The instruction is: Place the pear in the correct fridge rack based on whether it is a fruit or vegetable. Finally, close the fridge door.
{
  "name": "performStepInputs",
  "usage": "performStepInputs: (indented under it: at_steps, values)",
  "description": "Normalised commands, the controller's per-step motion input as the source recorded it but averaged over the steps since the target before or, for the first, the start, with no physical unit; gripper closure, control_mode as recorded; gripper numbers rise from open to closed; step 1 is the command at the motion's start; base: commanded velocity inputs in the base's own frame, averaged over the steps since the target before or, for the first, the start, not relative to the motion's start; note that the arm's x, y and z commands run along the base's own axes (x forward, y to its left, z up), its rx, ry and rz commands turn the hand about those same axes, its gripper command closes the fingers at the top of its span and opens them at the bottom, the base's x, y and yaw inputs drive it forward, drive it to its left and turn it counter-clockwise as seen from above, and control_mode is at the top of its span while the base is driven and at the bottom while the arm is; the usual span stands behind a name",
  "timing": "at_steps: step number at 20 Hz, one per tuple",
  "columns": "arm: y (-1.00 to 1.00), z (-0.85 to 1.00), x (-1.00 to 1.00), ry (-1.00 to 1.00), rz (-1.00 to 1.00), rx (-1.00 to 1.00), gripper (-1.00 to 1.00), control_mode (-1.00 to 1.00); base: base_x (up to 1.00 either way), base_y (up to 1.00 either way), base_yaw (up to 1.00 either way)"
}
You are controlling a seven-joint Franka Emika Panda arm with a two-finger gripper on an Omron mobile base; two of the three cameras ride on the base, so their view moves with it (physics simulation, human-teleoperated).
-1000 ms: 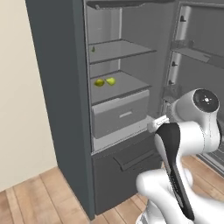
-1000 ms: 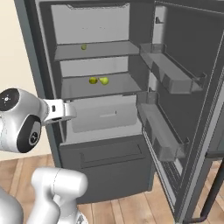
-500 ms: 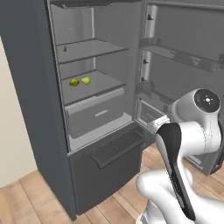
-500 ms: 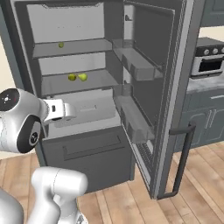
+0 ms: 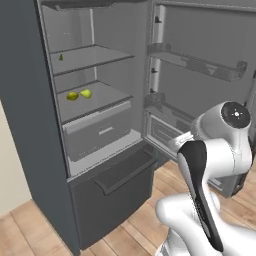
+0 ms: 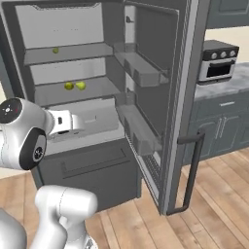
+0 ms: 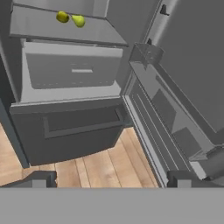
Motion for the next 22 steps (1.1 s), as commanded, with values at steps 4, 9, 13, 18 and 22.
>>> performStepInputs:
  at_steps: [4, 9, 13, 18, 22]
  values:
    - [0.00, 0.00, 0.00, 0.00, 0.00, 0.00, -1.00, 1.00, -0.28, -0.36, -0.16]
    - [0.00, 0.00, 0.00, 0.00, 0.00, 0.00, -1.00, 1.00, -0.19, -0.51, -0.15]
    - [0.00, 0.00, 0.00, 0.00, 0.00, 0.00, -1.00, 1.00, -0.01, -0.44, -0.12]
    - [0.00, 0.00, 0.00, -0.01, 0.00, 0.00, -1.00, -1.00, 0.00, -0.10, -0.02]
    - [0.00, 0.00, 0.00, -0.01, 0.00, 0.00, -1.00, -1.00, 0.00, 0.00, 0.00]
